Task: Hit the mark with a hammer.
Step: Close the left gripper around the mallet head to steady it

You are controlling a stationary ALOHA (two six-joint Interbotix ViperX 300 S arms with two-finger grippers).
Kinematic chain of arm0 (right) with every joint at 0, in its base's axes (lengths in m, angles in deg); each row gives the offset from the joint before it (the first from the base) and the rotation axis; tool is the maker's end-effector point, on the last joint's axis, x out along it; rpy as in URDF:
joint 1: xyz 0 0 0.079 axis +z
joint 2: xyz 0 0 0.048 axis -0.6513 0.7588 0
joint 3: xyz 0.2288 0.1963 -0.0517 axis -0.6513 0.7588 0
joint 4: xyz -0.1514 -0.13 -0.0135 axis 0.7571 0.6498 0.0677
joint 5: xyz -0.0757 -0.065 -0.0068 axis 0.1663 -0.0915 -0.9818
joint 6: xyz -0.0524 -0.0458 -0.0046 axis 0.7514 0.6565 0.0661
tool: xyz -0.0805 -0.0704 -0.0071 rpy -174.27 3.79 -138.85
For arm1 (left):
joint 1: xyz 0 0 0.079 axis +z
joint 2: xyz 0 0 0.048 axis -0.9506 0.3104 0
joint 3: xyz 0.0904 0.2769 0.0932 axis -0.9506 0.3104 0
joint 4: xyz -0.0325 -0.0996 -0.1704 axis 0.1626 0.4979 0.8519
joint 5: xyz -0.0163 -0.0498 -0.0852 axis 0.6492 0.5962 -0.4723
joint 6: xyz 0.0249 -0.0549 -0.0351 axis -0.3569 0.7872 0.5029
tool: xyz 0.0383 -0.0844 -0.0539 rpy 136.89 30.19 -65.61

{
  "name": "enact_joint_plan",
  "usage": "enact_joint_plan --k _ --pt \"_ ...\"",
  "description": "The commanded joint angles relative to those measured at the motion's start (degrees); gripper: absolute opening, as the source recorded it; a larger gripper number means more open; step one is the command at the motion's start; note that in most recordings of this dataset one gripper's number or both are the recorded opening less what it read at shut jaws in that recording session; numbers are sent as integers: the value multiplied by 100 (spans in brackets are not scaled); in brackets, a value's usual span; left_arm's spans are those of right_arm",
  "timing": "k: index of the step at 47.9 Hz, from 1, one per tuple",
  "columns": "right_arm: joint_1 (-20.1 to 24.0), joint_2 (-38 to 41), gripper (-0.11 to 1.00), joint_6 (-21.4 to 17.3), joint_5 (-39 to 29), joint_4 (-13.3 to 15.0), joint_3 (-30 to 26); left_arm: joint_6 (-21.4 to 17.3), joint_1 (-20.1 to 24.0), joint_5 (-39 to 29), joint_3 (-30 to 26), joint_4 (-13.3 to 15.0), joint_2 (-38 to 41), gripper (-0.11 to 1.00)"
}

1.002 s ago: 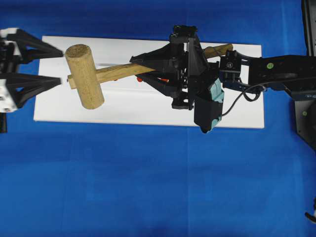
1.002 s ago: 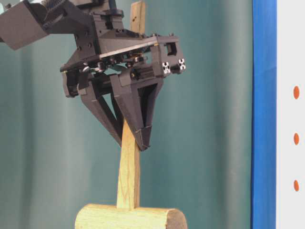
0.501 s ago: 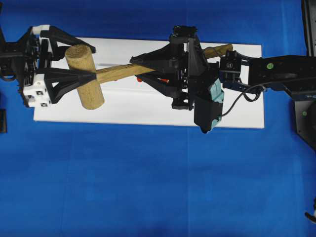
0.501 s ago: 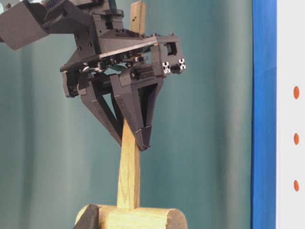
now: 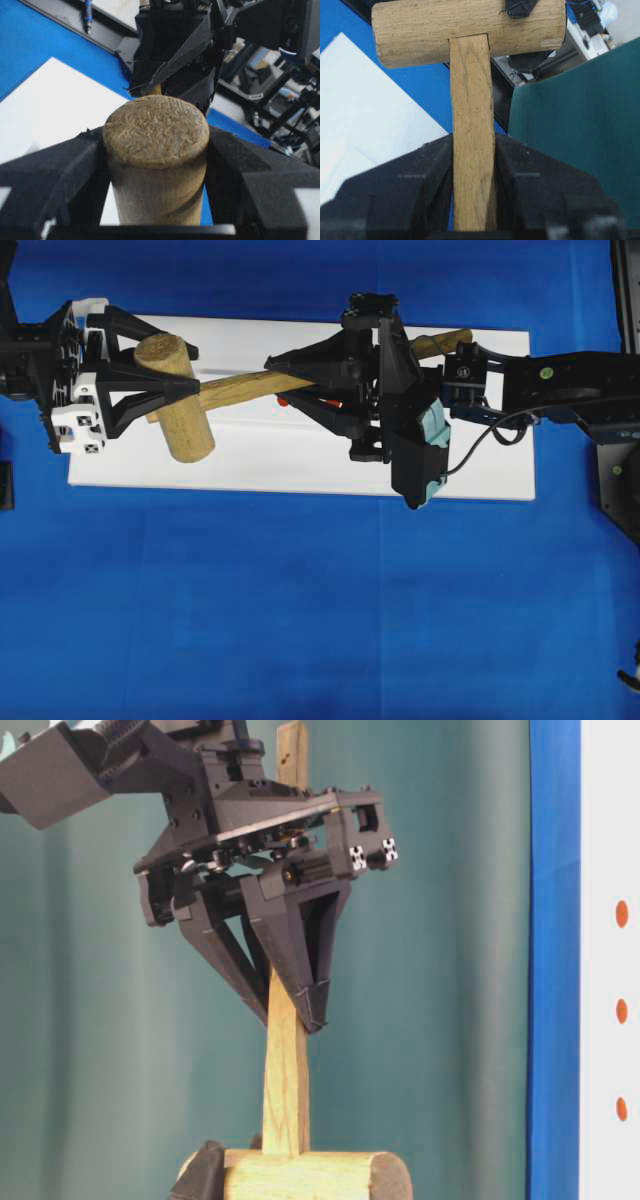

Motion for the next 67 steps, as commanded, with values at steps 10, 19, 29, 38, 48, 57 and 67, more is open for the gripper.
enact_joint_plan --k 10,19,29,38,48,57,67 --pt "0 -211 10 -44 -105 -220 -105 0 9 -9 -79 0 -44 46" --pt "0 -211 25 -35 -299 -272 -105 -62 18 -35 -70 0 -53 46" --pt "44 -229 86 -123 -527 -448 -97 -193 18 -35 -70 -9 -62 46" --pt "62 -413 93 -413 -853 -835 -114 -686 18 -105 -70 -35 -62 46" --pt "70 -527 94 -870 -1195 -1187 -141 -2039 -35 -431 -70 -35 -62 46" --pt "62 -527 94 -1283 -1380 -1257 -141 -3146 -70 -475 -62 -26 -62 46" --pt "62 -510 94 -1494 -1485 -1274 -141 -3313 -70 -492 -62 -26 -62 46"
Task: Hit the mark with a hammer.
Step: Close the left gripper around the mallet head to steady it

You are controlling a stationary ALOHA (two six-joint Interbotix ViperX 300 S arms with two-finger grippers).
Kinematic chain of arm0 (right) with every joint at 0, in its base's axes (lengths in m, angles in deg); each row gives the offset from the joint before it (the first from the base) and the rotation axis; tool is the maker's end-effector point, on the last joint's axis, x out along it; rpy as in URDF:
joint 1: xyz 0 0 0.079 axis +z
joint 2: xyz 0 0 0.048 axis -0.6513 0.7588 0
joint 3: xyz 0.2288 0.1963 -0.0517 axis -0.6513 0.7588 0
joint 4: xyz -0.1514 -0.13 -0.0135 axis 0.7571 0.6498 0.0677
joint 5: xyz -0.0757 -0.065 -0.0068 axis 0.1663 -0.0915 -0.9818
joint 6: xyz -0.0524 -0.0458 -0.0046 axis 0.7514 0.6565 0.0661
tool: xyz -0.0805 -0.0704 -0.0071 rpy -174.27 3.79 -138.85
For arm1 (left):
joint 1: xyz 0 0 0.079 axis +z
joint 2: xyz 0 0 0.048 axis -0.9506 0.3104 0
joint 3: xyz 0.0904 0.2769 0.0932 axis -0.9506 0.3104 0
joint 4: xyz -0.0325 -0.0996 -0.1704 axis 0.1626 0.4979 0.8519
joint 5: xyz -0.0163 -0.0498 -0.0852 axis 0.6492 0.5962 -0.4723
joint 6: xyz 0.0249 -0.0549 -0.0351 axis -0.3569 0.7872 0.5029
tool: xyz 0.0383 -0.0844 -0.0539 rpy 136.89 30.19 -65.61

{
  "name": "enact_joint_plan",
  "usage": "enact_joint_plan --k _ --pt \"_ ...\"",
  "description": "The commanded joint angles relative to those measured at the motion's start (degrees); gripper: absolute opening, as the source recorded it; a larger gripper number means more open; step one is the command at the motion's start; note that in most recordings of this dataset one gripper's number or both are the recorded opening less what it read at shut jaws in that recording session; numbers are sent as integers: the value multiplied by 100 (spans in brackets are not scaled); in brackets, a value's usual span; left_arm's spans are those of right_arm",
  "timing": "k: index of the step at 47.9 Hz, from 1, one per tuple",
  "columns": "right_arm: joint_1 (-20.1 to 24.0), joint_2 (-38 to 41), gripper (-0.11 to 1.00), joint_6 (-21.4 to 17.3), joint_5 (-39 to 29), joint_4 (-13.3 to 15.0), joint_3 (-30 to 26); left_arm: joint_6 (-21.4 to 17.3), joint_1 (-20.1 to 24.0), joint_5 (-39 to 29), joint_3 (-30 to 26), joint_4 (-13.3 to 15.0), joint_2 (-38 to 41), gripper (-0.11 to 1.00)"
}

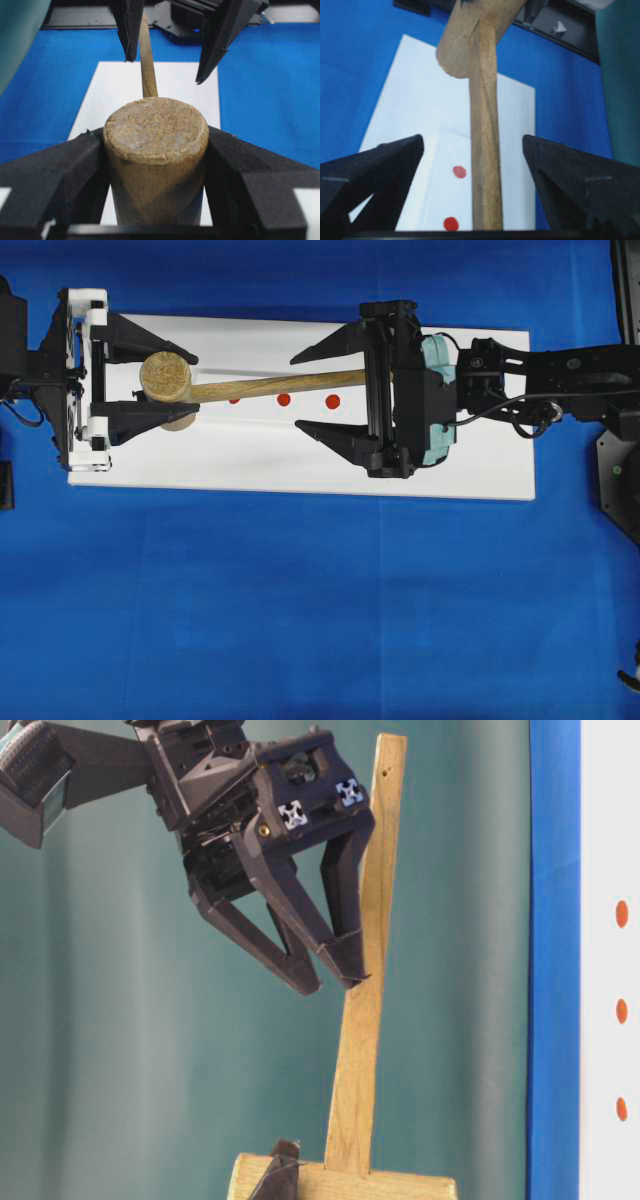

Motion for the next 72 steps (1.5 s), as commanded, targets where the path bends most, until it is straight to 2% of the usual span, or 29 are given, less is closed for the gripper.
enact_joint_plan --k 1,15,25,31,34,37,43,49,72 --pt "9 -114 94 -44 0 -26 -141 0 -26 26 -70 0 -62 46" --pt "-62 299 94 -290 26 -26 -237 -9 -211 18 -88 0 -62 46" --pt "-62 492 93 -325 0 -35 -325 -9 -229 18 -105 0 -70 46" --pt "-70 492 89 -325 0 -53 -299 -9 -229 18 -97 0 -105 46" --pt "-62 501 82 -325 0 -62 -290 -9 -229 18 -79 0 -141 46" --pt "-70 501 70 -325 0 -62 -272 -9 -229 26 -70 0 -176 46" --pt "-62 501 32 -316 18 -62 -272 18 -229 26 -70 0 -185 46" --pt "-62 501 4 -308 26 -62 -281 9 -229 26 -70 0 -185 46" --pt "-62 501 3 -519 0 -88 -281 35 -211 -53 -44 9 -185 46"
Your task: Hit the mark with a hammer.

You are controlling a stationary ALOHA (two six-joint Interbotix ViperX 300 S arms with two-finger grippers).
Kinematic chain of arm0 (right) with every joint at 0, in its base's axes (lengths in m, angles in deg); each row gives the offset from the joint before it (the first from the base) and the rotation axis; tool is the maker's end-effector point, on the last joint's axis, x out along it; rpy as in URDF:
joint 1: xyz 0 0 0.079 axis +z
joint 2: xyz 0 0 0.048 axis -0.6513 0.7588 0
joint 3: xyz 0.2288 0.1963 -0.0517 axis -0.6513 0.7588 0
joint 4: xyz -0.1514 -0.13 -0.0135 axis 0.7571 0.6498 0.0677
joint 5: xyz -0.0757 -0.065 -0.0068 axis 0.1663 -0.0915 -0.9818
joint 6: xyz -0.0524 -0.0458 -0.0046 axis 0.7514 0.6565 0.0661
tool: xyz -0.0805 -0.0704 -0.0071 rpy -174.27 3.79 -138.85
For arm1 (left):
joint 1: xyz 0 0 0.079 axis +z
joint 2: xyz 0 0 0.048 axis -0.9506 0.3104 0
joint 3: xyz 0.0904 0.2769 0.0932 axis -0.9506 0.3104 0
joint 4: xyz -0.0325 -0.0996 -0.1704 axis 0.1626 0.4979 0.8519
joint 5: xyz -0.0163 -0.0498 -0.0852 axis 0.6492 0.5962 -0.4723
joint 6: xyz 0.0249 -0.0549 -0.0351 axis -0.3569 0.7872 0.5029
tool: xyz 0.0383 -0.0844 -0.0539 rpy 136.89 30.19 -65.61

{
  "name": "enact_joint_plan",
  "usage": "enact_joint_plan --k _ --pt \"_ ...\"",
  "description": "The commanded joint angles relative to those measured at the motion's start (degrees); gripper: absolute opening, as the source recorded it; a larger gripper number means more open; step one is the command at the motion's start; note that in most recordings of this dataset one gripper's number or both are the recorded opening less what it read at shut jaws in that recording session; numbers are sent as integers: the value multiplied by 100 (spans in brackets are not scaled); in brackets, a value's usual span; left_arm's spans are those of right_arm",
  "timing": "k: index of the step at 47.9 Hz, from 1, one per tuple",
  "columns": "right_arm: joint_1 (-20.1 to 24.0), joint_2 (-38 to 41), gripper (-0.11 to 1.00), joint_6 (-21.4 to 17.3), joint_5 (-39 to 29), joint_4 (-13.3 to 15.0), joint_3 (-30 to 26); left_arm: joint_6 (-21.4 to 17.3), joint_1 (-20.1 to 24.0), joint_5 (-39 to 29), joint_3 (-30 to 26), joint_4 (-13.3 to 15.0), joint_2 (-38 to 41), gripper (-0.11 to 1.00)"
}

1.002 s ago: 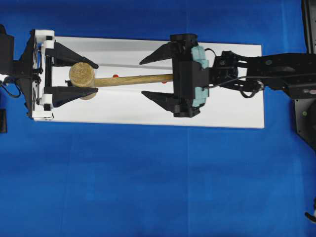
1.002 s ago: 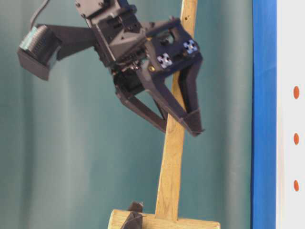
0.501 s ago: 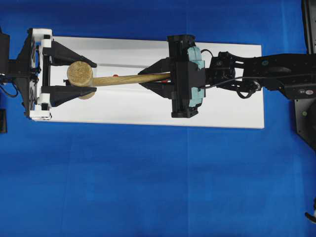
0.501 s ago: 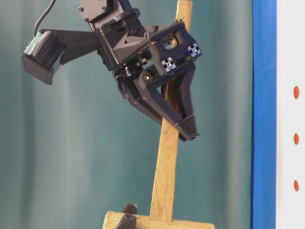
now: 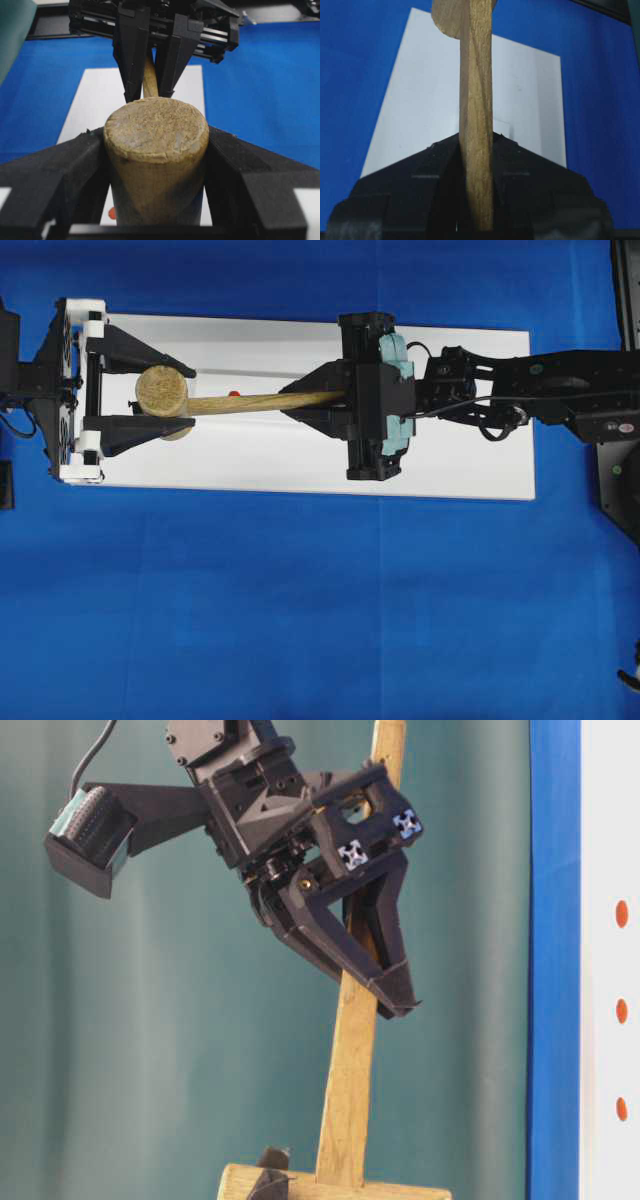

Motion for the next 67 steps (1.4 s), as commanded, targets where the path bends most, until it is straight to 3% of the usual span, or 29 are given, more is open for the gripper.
enact_joint_plan --k 1,9,15,18,32,56,67 --pt "-9 -79 3 -62 26 -9 -114 44 9 18 -62 26 -79 46" --pt "-9 -70 3 -105 26 -18 -114 44 9 18 -53 26 -97 49" --pt "-9 -79 2 -123 18 -18 -105 44 9 9 -44 26 -97 81" --pt "-18 -70 2 -149 18 -18 -105 44 9 -18 -35 18 -114 89" --pt "-9 -132 2 -369 -308 -18 -26 44 18 -422 185 18 -589 83" --pt "0 -545 2 -817 -448 -18 483 18 18 -2083 940 18 -2997 82" --pt "0 -545 2 -879 -431 -18 492 26 18 -2197 1011 18 -3067 82"
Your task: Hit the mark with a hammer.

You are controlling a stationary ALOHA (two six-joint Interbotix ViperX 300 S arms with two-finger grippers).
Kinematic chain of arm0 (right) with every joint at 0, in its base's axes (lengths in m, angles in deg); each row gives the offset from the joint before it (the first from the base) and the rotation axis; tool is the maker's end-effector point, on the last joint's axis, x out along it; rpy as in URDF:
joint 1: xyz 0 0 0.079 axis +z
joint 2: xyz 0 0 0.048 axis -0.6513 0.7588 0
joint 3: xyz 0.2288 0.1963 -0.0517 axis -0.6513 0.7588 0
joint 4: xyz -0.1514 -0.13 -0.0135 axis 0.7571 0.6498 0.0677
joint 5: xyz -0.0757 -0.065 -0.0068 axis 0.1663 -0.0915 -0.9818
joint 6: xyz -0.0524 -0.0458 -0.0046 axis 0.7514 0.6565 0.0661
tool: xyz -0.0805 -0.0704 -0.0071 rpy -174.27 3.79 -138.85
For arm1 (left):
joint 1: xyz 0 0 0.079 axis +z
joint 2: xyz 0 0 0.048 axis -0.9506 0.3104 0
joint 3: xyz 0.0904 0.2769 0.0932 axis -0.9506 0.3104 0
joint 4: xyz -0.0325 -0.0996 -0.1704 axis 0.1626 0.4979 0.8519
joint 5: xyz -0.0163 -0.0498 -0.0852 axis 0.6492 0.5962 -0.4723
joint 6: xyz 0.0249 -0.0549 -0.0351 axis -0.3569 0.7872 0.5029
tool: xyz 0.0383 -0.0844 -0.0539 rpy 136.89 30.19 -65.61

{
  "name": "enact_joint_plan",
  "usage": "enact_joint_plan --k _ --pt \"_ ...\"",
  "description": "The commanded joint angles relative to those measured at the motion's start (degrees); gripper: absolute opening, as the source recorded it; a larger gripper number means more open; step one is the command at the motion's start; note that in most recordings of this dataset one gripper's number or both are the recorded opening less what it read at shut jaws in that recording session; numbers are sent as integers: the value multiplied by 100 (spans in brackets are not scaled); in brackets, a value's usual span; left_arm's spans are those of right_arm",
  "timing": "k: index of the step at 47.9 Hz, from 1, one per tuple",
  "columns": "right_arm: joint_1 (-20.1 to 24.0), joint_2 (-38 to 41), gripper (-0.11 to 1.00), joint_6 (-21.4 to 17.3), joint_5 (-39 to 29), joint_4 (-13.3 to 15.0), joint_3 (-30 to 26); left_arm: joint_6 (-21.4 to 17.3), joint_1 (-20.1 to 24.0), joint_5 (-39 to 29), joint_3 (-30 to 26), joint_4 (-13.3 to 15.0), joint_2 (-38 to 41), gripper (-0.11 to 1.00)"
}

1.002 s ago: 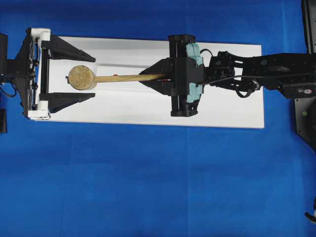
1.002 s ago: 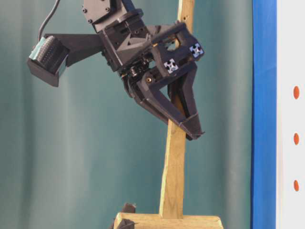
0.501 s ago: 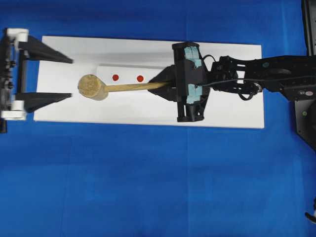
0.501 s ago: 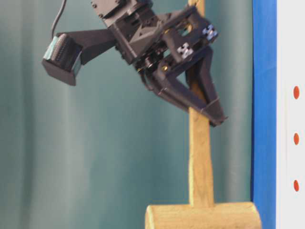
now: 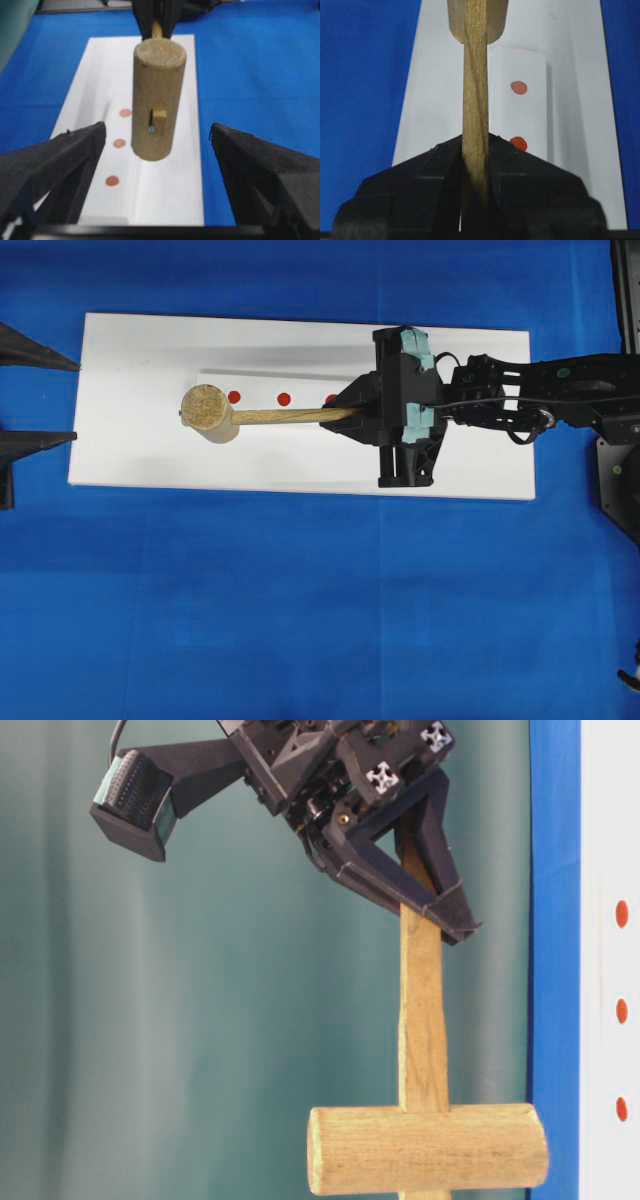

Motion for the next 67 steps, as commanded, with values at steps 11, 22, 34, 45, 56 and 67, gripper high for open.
enact_joint_plan --k 11,22,34,45,56,67 --pt "-237 -176 2 -18 185 -9 -88 35 9 53 -62 18 88 82" --pt "-563 -167 2 -18 343 -9 -88 35 9 97 -62 18 88 82" --pt "-633 -149 2 -18 378 -9 -88 35 9 97 -53 9 88 82" --pt "-633 0 2 -35 360 -9 -79 35 9 97 -53 9 88 82" --pt "-598 949 2 -149 141 -237 -88 35 9 97 -44 9 88 82" --pt "-615 879 2 -193 202 -255 35 35 18 97 -44 9 97 82"
